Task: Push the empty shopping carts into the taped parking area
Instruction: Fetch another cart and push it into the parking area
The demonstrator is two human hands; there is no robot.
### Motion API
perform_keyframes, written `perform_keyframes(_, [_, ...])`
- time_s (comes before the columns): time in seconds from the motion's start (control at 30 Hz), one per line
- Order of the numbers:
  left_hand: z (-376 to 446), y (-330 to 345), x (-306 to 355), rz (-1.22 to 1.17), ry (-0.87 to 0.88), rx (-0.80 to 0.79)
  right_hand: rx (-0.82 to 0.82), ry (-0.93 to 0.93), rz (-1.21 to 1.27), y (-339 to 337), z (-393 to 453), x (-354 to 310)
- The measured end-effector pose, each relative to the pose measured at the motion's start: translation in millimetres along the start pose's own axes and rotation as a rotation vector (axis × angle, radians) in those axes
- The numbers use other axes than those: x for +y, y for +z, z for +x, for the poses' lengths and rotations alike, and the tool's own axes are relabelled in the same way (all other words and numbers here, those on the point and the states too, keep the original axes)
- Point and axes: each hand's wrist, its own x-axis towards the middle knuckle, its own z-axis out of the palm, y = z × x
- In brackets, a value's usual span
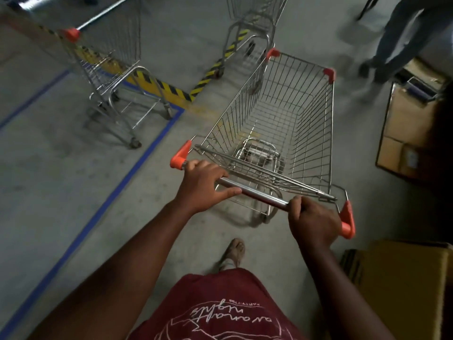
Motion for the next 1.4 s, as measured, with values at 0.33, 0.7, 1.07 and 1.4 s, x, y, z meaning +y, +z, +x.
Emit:
perform_keyframes(0.33, [-170,-15,-17,0.032,-0.032,0.128,-0.032,-0.092,0.011,-18,-145,-26])
perform_keyframes(0.7, [-318,-25,-13,0.126,-0.252,0.263,-0.197,-0.490,-0.022,-41,-228,-30])
perform_keyframes(1.07, [-441,-15,33,0.127,-0.546,0.395,-0.234,-0.863,0.116,-53,-267,-24])
perform_keyframes(1.4, [-542,-26,29,0.164,-0.718,0.527,-0.172,-1.053,0.208,-54,-325,-69])
